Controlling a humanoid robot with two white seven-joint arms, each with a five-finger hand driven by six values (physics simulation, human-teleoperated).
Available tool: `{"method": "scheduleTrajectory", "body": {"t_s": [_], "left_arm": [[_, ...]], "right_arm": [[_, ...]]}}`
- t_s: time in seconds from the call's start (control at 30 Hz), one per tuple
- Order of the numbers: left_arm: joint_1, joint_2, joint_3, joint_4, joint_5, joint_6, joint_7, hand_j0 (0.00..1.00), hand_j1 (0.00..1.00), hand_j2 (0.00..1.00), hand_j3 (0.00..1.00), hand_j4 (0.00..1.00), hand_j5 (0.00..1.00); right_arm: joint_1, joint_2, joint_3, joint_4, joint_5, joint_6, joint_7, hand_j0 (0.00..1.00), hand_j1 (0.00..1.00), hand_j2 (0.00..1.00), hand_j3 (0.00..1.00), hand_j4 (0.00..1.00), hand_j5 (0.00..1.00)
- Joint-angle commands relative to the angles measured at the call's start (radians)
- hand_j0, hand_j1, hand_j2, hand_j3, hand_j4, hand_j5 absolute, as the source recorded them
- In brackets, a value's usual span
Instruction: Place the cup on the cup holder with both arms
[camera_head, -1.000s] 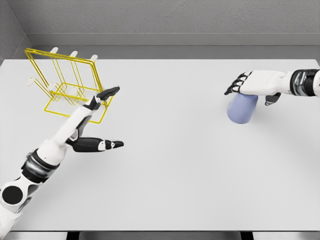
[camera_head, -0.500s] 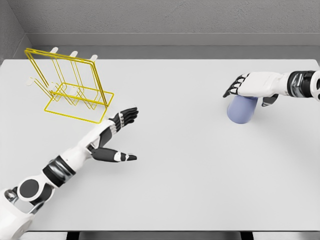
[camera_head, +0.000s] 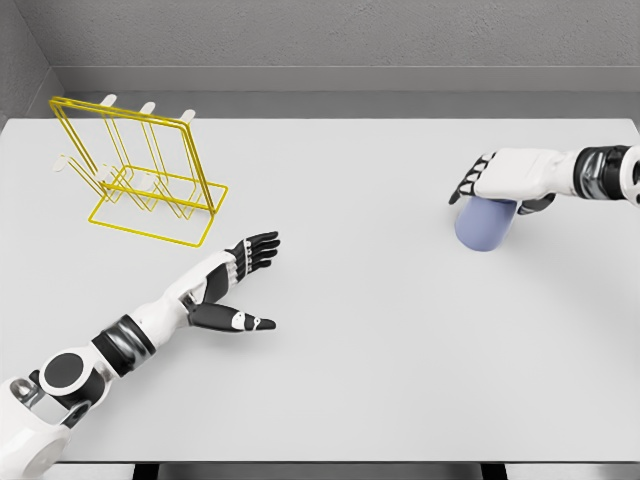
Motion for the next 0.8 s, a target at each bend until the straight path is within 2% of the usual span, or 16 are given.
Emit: {"method": "scheduleTrajectory", "body": {"t_s": [0.0, 0.17, 0.23, 0.6, 0.77], "left_arm": [[0.0, 0.001, 0.0, 0.003, 0.004, 0.003, -0.001, 1.0, 1.0, 1.0, 1.0, 1.0, 1.0], [-0.003, 0.001, -0.001, 0.003, -0.001, 0.001, -0.001, 1.0, 1.0, 1.0, 1.0, 1.0, 1.0], [-0.003, 0.001, -0.001, 0.005, -0.008, 0.001, 0.001, 1.0, 1.0, 1.0, 1.0, 1.0, 1.0], [-0.009, -0.002, -0.003, 0.008, -0.032, 0.004, -0.001, 1.0, 1.0, 1.0, 1.0, 1.0, 1.0], [-0.021, -0.002, -0.003, 0.008, -0.032, 0.006, -0.001, 1.0, 1.0, 1.0, 1.0, 1.0, 1.0]], "right_arm": [[0.0, -0.001, 0.004, 0.0, -0.002, 0.002, 0.0, 0.83, 0.83, 0.83, 0.83, 0.83, 0.83], [0.0, 0.0, 0.002, 0.0, 0.0, 0.002, 0.0, 0.74, 0.74, 0.74, 0.74, 0.74, 0.74], [0.0, -0.001, -0.001, 0.0, -0.002, 0.002, 0.0, 0.67, 0.67, 0.67, 0.67, 0.67, 0.67], [-0.008, -0.01, -0.01, -0.005, -0.009, 0.002, 0.0, 0.63, 0.63, 0.63, 0.63, 0.63, 0.63], [-0.008, -0.064, -0.021, -0.112, -0.017, 0.002, 0.0, 0.63, 0.63, 0.63, 0.63, 0.63, 0.63]]}}
